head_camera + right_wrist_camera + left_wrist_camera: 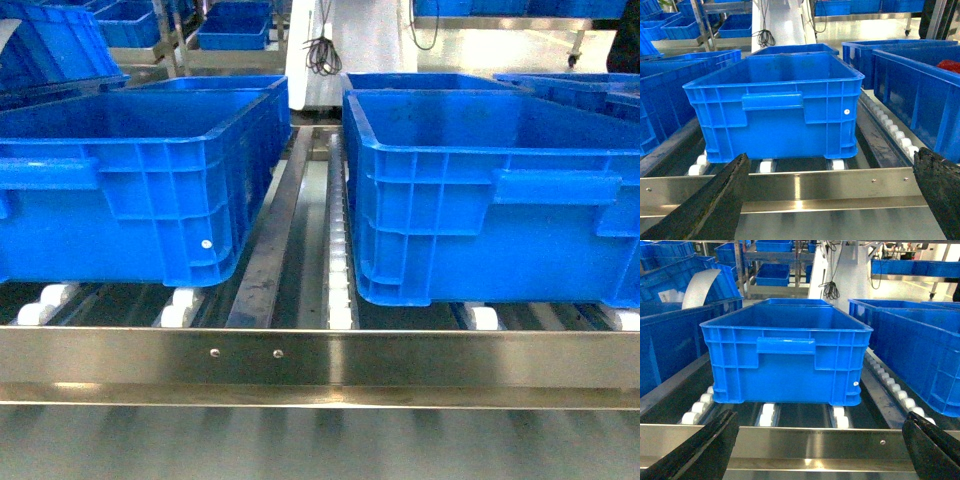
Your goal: Sort blue parts and orange caps into right shelf containers
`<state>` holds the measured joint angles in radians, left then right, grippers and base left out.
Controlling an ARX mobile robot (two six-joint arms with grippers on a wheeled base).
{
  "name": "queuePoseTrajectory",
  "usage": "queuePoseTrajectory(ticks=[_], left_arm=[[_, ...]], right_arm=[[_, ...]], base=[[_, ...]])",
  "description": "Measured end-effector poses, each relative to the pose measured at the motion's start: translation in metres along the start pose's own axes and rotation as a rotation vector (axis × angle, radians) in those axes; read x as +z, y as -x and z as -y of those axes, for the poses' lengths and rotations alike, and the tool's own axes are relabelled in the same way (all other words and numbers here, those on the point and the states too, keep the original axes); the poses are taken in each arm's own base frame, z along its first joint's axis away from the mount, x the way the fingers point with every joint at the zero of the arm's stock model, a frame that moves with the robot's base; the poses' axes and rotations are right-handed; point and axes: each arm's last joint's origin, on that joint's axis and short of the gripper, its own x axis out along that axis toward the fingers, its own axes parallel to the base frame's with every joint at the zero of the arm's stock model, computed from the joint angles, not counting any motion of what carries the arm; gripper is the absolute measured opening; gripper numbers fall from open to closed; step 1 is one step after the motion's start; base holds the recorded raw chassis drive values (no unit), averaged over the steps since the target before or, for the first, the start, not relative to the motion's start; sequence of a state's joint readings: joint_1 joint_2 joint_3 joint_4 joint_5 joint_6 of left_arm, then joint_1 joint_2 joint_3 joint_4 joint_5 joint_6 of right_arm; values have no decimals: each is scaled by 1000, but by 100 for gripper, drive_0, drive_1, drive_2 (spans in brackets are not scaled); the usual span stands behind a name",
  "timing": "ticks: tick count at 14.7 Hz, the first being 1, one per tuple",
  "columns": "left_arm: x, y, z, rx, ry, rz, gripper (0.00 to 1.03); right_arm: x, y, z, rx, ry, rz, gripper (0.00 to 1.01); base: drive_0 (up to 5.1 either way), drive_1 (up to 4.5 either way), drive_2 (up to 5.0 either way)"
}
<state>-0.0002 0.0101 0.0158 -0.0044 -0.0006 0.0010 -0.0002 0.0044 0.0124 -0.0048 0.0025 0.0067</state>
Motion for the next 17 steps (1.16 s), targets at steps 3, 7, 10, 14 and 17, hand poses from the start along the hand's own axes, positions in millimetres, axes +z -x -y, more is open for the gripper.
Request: queuePoseTrajectory(ticks=[3,7,10,14,17], left_arm=[[0,0,0,0,0,0,98],[0,0,0,0,0,0,98],[0,0,0,0,0,0,98],[0,0,0,0,0,0,98],[0,0,0,0,0,0,98]], right_arm=[[0,0,0,0,0,0,98],[0,0,0,0,0,0,98],[0,0,0,0,0,0,98],[0,0,0,0,0,0,98],[0,0,0,0,0,0,98]], base=[[0,0,0],[0,0,0],[0,0,0],[0,0,0],[0,0,0]])
